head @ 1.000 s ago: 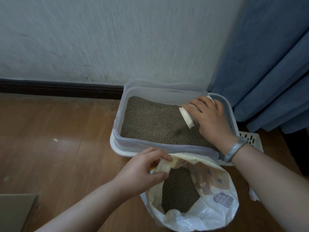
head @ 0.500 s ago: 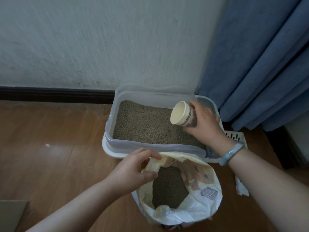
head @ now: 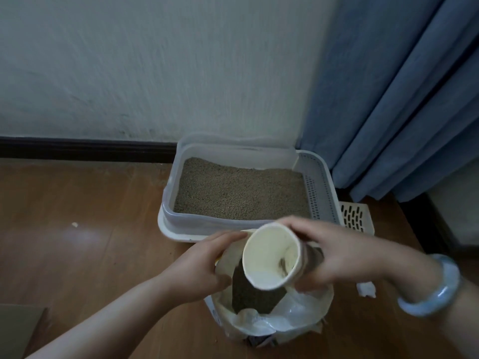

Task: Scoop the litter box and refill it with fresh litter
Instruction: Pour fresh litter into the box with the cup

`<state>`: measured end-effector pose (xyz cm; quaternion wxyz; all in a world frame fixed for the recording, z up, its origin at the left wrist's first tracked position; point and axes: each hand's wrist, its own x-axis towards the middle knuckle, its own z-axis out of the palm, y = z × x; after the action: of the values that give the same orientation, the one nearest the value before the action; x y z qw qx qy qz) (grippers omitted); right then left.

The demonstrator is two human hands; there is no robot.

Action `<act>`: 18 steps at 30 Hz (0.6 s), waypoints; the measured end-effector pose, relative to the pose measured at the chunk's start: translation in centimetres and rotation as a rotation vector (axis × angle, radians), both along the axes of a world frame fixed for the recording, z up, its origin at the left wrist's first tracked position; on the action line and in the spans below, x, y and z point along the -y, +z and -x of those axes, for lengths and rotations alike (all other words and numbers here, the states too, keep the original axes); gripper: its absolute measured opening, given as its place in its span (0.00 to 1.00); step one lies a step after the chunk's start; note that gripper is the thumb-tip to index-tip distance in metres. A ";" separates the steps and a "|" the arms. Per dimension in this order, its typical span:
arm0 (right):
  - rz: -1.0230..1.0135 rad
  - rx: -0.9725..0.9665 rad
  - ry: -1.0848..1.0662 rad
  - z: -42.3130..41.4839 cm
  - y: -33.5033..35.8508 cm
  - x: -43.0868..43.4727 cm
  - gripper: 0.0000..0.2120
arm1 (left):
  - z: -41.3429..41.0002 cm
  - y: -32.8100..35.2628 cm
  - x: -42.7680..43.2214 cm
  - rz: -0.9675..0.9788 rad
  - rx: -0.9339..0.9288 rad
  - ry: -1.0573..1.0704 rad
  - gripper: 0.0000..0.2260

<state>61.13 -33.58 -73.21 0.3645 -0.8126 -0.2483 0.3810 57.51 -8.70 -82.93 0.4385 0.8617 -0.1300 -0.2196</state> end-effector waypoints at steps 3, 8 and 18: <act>0.209 0.130 0.174 1.0 -2.4 -0.7 0.35 | 0.0 0.0 0.0 -0.005 -0.015 0.010 0.37; 0.514 0.806 0.352 3.0 -8.7 -2.5 0.26 | 0.0 0.1 0.1 -0.007 -0.008 0.012 0.37; 0.555 0.877 0.253 2.2 -17.4 -5.8 0.10 | 0.0 -0.2 0.6 -0.075 0.071 -0.025 0.38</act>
<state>58.95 -27.83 -90.62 -0.0509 -0.9252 -0.3630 0.0980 57.54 -9.33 -83.12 0.3983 0.8831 -0.1477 -0.1991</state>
